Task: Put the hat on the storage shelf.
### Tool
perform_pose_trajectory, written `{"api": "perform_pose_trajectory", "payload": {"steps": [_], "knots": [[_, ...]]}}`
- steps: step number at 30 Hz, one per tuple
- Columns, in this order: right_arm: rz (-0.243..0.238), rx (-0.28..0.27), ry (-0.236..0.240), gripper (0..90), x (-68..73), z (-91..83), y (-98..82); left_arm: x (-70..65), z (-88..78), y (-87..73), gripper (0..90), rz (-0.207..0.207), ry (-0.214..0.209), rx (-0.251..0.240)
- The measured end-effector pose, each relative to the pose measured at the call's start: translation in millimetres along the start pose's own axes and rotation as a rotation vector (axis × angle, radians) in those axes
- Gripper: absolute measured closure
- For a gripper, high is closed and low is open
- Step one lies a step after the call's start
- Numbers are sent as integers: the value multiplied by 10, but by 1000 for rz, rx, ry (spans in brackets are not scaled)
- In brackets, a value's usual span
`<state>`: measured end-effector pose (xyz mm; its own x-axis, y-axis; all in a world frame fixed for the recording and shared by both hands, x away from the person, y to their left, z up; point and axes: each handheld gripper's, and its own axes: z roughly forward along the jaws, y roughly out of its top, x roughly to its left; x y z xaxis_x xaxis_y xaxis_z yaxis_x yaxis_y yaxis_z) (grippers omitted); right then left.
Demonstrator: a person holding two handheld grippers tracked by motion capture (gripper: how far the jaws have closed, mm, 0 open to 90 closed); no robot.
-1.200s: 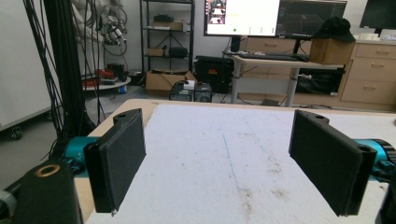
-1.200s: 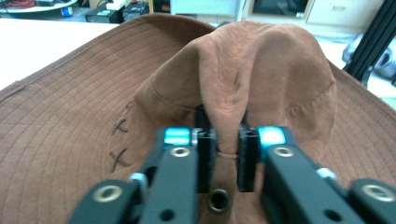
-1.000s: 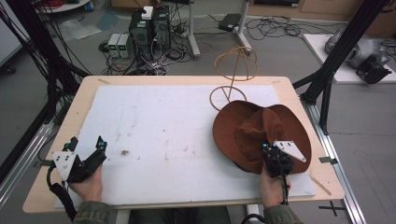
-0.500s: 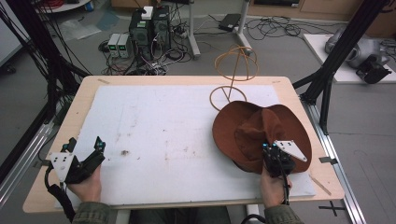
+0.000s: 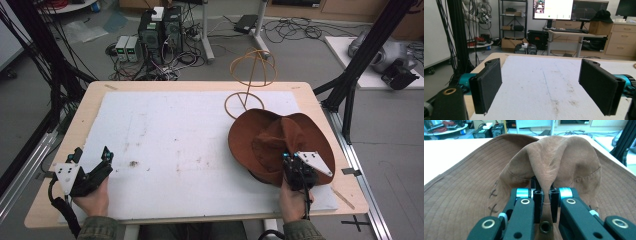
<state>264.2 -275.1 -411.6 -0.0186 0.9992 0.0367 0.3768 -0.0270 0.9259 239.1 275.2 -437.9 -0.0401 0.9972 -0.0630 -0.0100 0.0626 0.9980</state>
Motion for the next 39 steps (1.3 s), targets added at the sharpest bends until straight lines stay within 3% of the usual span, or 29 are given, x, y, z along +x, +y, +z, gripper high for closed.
{"api": "perform_pose_trajectory", "payload": {"steps": [8,27,39], "knots": [[14,-38,14,876,-23,-78,38,-20,4,-3,190,7,-10,3],[-83,-137,-4,877,30,-300,205,-44,60,-26,190,22,-27,8],[-95,-198,18,876,19,-418,267,-100,145,-41,191,34,-53,13]]}}
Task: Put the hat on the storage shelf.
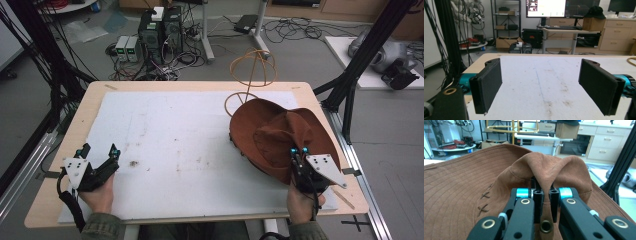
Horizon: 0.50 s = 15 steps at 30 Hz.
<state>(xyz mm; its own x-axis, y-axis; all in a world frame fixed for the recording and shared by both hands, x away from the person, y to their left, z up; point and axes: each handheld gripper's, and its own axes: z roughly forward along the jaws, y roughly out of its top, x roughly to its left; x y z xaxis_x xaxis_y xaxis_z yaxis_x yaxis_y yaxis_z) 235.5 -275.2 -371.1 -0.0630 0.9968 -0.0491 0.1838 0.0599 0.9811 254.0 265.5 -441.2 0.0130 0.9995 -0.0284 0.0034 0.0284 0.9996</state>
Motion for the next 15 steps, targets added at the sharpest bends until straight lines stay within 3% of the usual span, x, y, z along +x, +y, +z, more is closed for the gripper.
{"api": "perform_pose_trajectory", "payload": {"steps": [6,15], "knots": [[-13,-45,13,876,6,-76,62,-71,35,-9,190,23,-27,7],[-32,-87,18,875,47,-122,102,-92,40,-4,190,28,-32,6]]}}
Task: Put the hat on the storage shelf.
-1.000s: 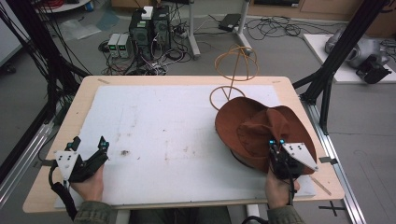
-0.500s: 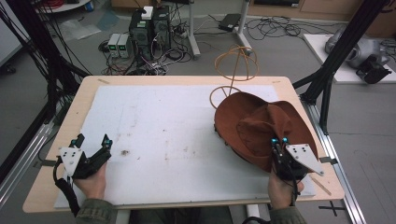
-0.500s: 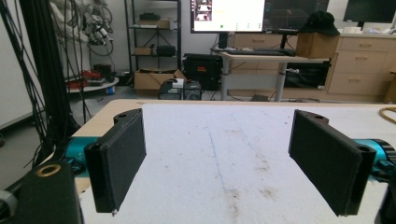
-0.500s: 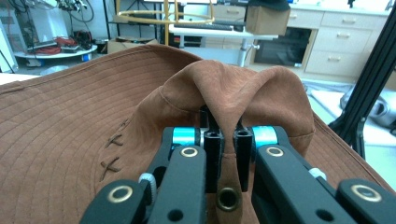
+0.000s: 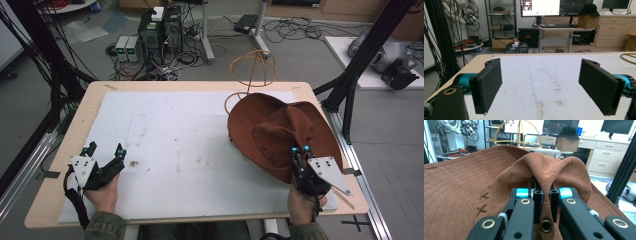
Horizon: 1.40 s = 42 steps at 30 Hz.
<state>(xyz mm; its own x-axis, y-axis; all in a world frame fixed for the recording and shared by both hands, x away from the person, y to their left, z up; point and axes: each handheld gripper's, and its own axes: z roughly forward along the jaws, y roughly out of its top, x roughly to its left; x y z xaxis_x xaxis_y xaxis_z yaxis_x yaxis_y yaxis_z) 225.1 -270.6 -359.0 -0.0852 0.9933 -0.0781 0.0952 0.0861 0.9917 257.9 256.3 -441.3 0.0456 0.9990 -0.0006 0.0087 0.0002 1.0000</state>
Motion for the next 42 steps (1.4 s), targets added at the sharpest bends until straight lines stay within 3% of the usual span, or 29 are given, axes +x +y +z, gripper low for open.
{"api": "perform_pose_trajectory", "payload": {"steps": [18,33,42], "knots": [[-1,-94,-26,871,-70,19,150,-60,8,7,190,14,-17,-1],[-12,-166,-27,871,-30,312,413,-34,-13,24,190,16,-10,-3],[-32,-197,-30,871,4,450,593,22,-60,48,190,-7,1,-17]]}}
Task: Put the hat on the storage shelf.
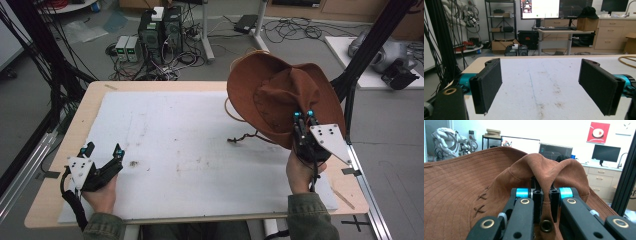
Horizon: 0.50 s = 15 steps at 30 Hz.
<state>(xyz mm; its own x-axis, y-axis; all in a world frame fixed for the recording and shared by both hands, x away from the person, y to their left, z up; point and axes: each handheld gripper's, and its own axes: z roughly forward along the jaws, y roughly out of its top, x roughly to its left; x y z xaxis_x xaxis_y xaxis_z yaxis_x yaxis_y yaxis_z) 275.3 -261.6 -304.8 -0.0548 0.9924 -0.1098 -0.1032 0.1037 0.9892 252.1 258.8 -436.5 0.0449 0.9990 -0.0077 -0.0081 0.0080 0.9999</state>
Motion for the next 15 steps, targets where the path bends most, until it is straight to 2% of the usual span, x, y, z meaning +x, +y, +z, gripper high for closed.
{"api": "perform_pose_trajectory", "payload": {"steps": [11,15], "knots": [[-9,-27,-7,871,-7,286,92,-11,-41,13,191,3,-8,-4],[4,-51,-20,873,-3,392,141,-21,-40,13,190,0,-13,-4]]}}
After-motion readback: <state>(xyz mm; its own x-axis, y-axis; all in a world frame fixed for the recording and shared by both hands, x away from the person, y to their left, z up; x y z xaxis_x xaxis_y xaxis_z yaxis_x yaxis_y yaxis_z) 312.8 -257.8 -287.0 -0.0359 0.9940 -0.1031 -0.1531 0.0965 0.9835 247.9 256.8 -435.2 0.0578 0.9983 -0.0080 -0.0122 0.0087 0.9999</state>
